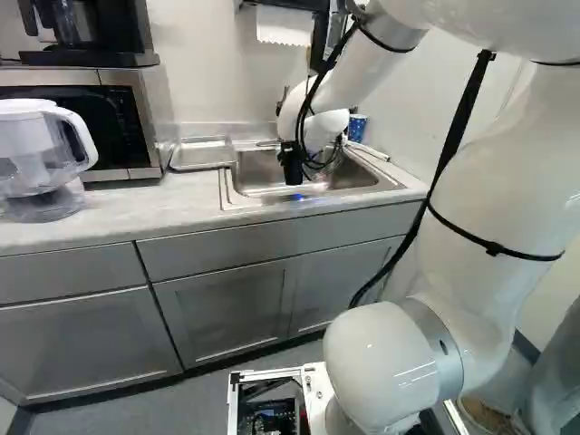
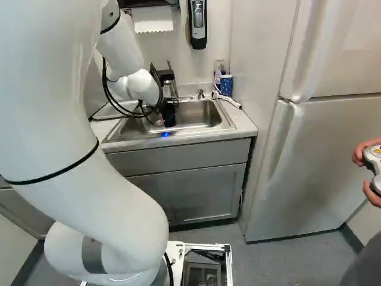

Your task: Rinse the cup and place it in the tray

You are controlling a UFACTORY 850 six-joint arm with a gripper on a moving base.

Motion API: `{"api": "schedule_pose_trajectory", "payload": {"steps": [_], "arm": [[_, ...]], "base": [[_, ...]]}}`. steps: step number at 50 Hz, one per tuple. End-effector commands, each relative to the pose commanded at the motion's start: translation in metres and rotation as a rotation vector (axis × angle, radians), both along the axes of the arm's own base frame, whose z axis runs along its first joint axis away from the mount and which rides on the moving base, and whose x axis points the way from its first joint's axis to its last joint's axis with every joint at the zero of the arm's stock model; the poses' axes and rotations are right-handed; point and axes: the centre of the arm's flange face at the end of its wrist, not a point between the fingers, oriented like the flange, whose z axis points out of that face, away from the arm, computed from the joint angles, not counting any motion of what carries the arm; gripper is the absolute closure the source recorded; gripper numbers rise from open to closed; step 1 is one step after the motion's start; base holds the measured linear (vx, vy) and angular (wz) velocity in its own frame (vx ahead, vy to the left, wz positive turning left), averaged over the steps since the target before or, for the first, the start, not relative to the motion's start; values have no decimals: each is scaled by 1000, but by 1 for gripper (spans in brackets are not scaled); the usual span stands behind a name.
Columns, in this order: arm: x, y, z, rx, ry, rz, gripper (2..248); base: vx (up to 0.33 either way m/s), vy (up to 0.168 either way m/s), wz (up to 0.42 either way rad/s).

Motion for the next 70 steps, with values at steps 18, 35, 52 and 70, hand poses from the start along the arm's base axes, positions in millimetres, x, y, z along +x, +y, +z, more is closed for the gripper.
{"api": "schedule_pose_trajectory", "payload": {"steps": [18,35,52,70], "arm": [[-3,28,1,0,-3,58,129],[-9,54,19,7,-38,112,129],[-12,74,38,16,-83,152,129],[-16,82,60,27,-136,170,129]], "base": [[0,0,0],[0,0,0],[0,0,0],[0,0,0]]}}
